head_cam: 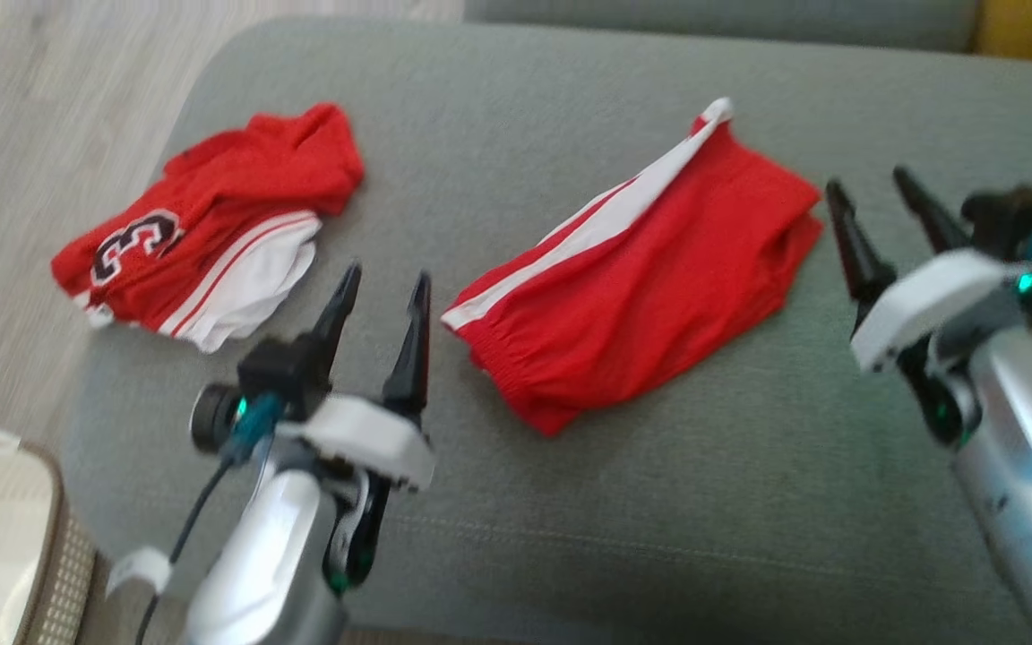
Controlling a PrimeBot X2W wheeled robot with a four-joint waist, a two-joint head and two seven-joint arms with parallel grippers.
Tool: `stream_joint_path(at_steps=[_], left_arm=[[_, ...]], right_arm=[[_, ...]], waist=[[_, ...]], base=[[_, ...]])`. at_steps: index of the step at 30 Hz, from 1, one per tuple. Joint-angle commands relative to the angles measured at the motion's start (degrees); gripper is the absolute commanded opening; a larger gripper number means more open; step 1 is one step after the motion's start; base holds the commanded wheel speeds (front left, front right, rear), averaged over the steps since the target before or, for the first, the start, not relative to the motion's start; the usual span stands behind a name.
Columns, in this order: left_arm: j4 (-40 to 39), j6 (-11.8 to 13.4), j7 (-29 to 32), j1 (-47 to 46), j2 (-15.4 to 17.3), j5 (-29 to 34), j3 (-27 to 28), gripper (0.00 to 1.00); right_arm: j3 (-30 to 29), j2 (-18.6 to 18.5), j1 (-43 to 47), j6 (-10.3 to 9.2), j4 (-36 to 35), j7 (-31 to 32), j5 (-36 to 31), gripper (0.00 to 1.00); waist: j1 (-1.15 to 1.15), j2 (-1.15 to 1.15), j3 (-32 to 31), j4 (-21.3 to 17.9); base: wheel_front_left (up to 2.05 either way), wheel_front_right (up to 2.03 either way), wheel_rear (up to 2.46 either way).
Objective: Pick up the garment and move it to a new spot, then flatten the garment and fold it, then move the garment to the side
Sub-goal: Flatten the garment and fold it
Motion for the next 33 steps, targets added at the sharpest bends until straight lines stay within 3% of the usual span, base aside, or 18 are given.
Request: stream_joint_path(at_steps=[1, 9, 19, 33], left_arm=[[-2.36, -0.21, -0.69, -0.46, 0.76, 0.78, 2.55, 1.0], [-6.85, -0.66, -0.69, 8.21, 0.74, 2.07, 5.07, 1.0], [-14.02, -0.21, -0.69, 17.4, 0.74, 3.65, 6.28, 1.0], [-17.66, 2.29, -0.69, 20.45, 0.73, 5.24, 4.9, 1.0]], right_arm=[[0.87, -0.24, 0.13, 0.0, -2.64, -1.15, -0.4, 1.0], [-3.54, 2.65, 11.92, 0.0, -9.75, -4.02, -4.75, 1.0], [-12.22, 9.72, 27.29, 0.0, -22.45, -4.23, -15.64, 1.0], [-16.14, 14.05, 33.13, 0.0, -27.19, -4.24, -21.21, 1.0]], waist=[[0.0, 0.0, -2.14, -1.96], [0.0, 0.0, -5.55, -3.86], [0.0, 0.0, -7.55, -3.84], [0.0, 0.0, -7.66, -3.11]], base=[[0.0, 0.0, 0.0], [0.0, 0.0, 0.0], [0.0, 0.0, 0.0], [0.0, 0.0, 0.0]])
